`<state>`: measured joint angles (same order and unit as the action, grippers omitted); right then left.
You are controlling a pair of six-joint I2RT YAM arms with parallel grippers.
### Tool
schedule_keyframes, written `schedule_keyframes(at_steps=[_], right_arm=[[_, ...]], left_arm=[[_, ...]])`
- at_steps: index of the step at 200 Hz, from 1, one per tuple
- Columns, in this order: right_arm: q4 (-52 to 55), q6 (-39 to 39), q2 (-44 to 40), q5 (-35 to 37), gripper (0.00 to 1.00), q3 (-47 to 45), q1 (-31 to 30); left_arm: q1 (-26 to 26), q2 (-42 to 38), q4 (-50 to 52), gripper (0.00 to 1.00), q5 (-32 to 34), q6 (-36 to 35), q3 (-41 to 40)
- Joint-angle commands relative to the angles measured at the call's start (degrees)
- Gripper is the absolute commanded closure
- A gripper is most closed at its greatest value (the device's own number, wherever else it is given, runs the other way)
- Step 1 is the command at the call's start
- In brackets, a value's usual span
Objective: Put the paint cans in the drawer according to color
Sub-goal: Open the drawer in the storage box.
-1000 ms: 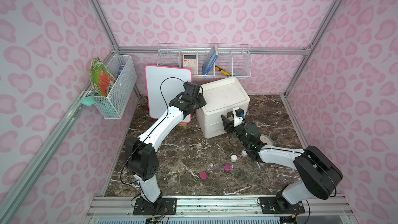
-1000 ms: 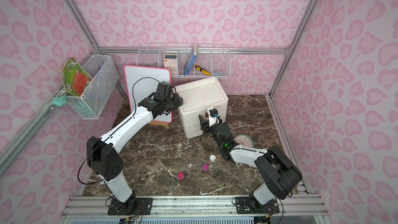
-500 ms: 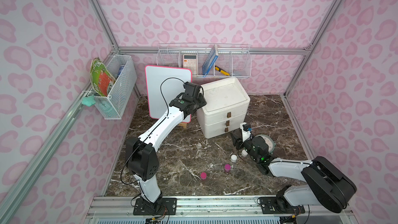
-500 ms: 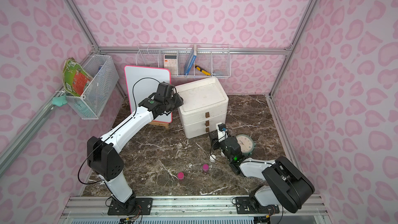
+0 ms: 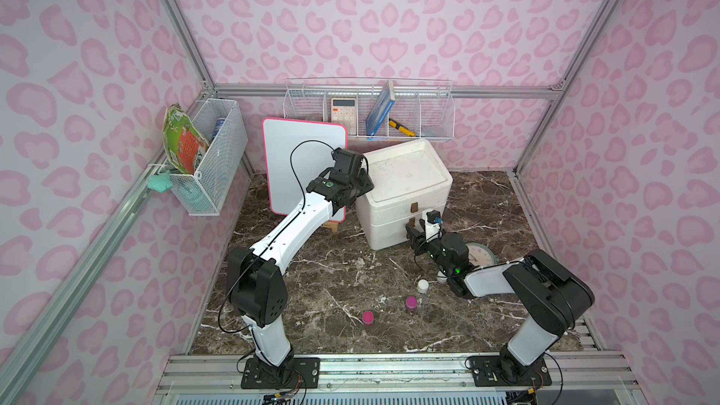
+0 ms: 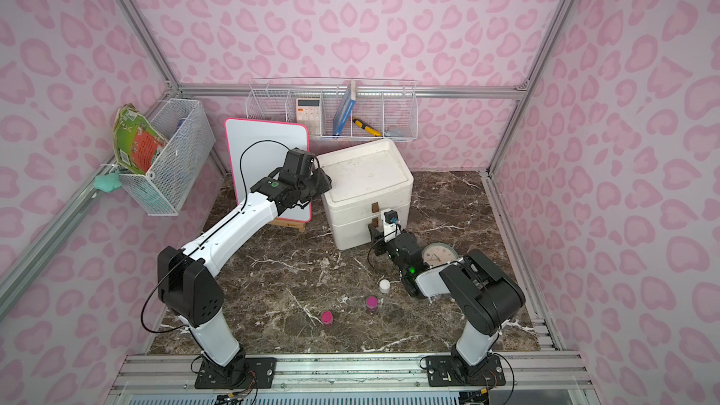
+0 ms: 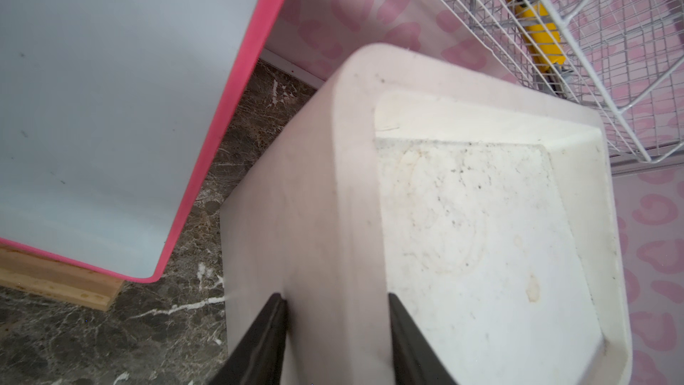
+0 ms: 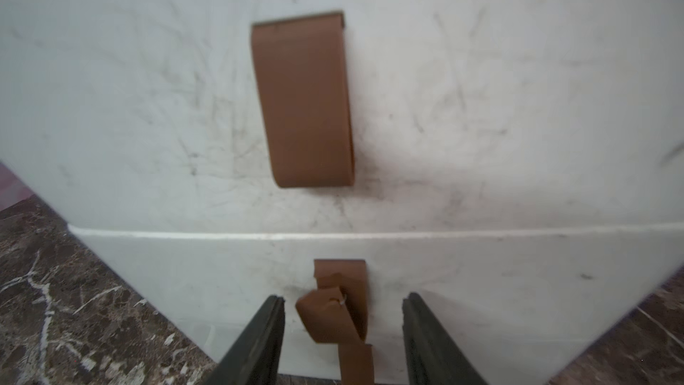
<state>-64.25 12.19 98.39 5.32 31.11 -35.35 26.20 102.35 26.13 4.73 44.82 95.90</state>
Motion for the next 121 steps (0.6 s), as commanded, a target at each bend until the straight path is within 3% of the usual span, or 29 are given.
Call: schedule_keyframes(at_steps=[1, 29, 104, 121], right_arm=[[-3.21, -0.13, 1.22, 0.26, 0.48, 1.38, 0.06], [-4.25, -0.41, 2.68, 1.15, 0.57, 2.19, 0.1], [-4.94, -0.76, 1.53, 1.88, 1.0, 1.0, -1.32], [-4.77, -0.58, 0.16, 2.39, 1.0, -0.28, -1.88]], left_arm=[[0.52, 0.71, 1.54, 0.55, -4.64, -0.1, -0.45], [0.52, 0.66, 1.42, 0.56, -4.71, -0.01, -0.47], [0.52, 0.93, 0.94, 0.56, -4.93, 0.38, -0.6], [0.51, 0.96, 0.86, 0.56, -4.91, 0.48, -0.54]])
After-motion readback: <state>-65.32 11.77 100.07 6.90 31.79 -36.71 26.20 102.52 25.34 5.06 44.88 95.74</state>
